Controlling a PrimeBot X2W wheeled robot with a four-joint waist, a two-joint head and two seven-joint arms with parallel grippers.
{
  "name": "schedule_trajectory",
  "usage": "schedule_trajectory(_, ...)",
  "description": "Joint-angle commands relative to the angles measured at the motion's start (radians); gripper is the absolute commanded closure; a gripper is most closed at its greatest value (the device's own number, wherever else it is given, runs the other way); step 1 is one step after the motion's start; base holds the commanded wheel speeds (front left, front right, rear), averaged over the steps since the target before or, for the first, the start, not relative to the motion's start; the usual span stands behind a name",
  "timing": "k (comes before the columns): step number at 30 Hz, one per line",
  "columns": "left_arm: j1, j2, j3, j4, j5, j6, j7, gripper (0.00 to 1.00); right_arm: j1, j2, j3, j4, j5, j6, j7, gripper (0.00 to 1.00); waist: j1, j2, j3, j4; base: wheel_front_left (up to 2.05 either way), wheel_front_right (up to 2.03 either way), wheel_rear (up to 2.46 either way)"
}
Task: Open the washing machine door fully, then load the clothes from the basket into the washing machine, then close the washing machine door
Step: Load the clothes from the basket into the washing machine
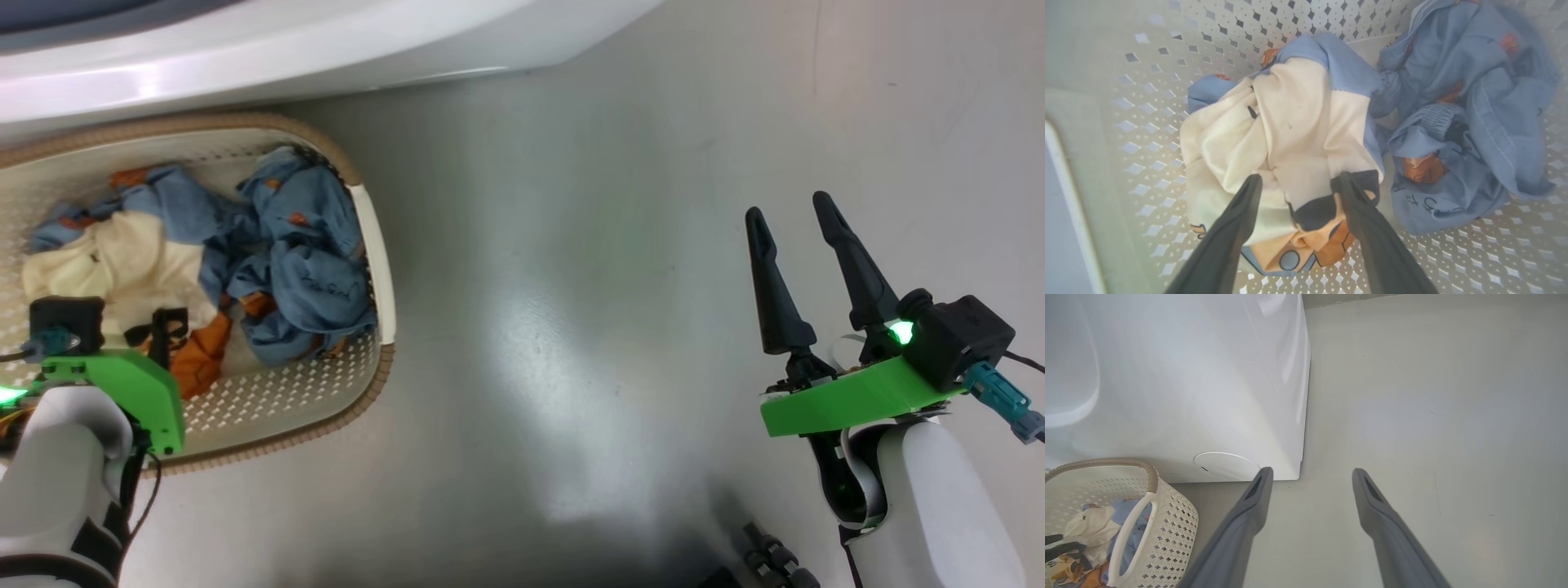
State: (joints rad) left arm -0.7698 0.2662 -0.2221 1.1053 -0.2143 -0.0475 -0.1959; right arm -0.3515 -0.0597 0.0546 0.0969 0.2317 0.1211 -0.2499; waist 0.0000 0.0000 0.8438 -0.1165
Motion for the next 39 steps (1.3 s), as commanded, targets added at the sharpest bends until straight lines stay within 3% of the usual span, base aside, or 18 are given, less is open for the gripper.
schedule_trajectory(1,0.007,0.058,0.014,0.016,0.006,0.005,0.005,0.00,0.024,0.009,0.032,-0.018,0.010,0.010,-0.012,0.00,0.0000,0.0000,0.011,-0.014,0.00,0.00,0.00)
schedule_trajectory(14,-0.062,0.084,-0.040,0.083,0.043,0.025,0.039,0.00,0.026,0.009,0.042,-0.017,0.033,0.010,-0.012,0.00,0.0000,0.0000,0.027,-0.039,0.00,0.00,0.00)
schedule_trajectory(15,-0.067,0.082,-0.044,0.087,0.044,0.023,0.042,0.17,0.026,0.009,0.043,-0.017,0.033,0.010,-0.012,0.00,0.0000,0.0000,0.028,-0.040,0.00,0.00,0.00)
schedule_trajectory(17,-0.077,0.081,-0.050,0.094,0.045,0.020,0.045,1.00,0.025,0.009,0.042,-0.018,0.032,0.010,-0.012,0.00,0.0000,0.0000,0.029,-0.041,0.00,0.00,0.00)
schedule_trajectory(27,-0.077,0.064,-0.051,0.121,0.021,0.026,0.018,1.00,0.022,0.009,0.033,-0.016,0.032,0.010,-0.012,0.00,0.0000,0.0000,-0.003,-0.036,0.00,0.00,0.00)
schedule_trajectory(39,-0.008,0.016,-0.033,0.057,-0.024,0.035,-0.061,1.00,0.038,0.009,0.012,-0.003,0.002,0.010,-0.012,0.00,0.0000,0.0000,-0.130,0.012,0.00,0.00,0.00)
